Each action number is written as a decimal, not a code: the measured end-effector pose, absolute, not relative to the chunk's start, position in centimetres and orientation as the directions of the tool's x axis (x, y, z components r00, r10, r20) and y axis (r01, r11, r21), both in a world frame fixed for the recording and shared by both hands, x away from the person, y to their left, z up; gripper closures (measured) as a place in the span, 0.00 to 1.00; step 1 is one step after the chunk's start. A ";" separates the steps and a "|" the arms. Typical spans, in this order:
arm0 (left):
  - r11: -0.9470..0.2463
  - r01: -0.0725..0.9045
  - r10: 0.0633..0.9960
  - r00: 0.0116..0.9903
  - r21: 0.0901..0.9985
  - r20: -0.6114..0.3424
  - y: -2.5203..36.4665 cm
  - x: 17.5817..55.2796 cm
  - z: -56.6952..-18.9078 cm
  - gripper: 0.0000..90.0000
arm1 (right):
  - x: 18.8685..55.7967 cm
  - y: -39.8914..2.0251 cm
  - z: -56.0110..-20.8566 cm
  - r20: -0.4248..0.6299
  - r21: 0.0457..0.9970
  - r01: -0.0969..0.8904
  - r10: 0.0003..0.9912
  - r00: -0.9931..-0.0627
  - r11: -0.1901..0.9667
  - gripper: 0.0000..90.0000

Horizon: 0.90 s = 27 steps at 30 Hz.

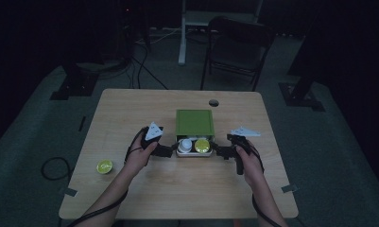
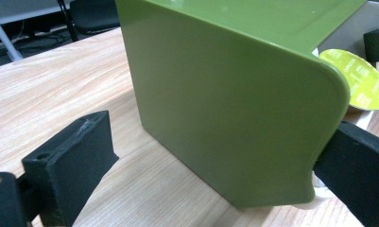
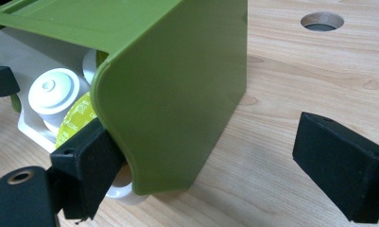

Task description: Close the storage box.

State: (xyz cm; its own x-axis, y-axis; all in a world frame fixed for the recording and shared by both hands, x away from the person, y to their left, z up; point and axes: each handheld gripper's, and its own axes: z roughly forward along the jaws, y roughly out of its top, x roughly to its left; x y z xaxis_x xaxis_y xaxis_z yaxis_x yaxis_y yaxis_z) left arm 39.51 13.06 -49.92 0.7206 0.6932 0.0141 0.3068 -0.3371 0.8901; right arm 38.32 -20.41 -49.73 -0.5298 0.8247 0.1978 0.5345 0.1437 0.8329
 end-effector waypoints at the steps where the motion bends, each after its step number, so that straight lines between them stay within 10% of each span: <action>1: -0.336 0.306 0.694 0.720 0.891 0.015 13.0 39.5 -49.9 0.03 | 38.3 -20.4 -49.7 0.196 0.833 0.534 0.825 -0.530 0.145 0.11; 27: -0.256 0.336 0.750 0.661 0.906 -0.033 13.4 37.9 -48.4 0.07 | 37.0 -20.8 -49.0 0.157 0.861 0.485 0.826 -0.542 0.155 0.11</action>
